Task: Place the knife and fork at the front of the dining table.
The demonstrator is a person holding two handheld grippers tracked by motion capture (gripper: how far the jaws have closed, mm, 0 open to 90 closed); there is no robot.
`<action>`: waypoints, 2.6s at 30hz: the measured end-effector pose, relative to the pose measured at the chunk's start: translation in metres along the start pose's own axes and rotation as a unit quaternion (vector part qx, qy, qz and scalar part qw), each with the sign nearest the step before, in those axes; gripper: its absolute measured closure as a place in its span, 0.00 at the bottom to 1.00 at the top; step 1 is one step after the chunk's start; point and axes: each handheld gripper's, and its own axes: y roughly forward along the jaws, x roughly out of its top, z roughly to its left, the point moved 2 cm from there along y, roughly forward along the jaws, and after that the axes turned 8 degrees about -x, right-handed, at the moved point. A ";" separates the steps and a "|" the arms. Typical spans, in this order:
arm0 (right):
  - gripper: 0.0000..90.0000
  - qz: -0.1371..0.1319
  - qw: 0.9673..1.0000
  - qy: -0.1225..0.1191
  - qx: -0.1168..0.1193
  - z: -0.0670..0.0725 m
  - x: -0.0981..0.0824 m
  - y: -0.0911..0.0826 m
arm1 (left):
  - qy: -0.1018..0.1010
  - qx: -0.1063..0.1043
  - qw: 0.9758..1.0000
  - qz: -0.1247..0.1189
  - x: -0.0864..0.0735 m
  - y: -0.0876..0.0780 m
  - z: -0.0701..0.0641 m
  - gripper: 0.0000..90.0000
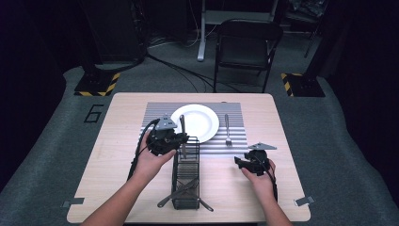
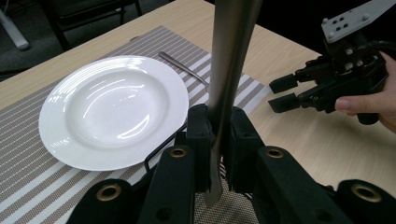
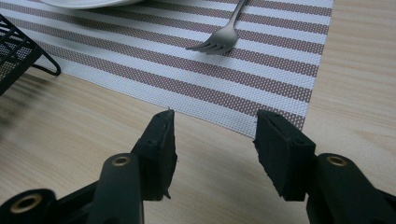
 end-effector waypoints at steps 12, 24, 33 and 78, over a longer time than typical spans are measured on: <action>0.53 -0.002 1.000 0.000 -0.001 0.000 0.000 -0.001 | -0.004 -0.005 1.000 0.000 0.025 -0.025 -0.002 0.91; 0.53 -0.001 1.000 0.005 -0.001 0.000 0.000 -0.001 | -0.014 -0.004 1.000 -0.009 0.045 -0.049 0.004 0.91; 0.53 -0.001 1.000 0.002 -0.002 0.000 0.000 -0.001 | -0.014 0.004 1.000 -0.011 0.050 -0.060 0.009 0.91; 0.53 -0.001 1.000 0.001 0.000 -0.001 0.000 -0.001 | -0.066 0.074 0.995 -0.003 0.021 -0.061 0.073 0.91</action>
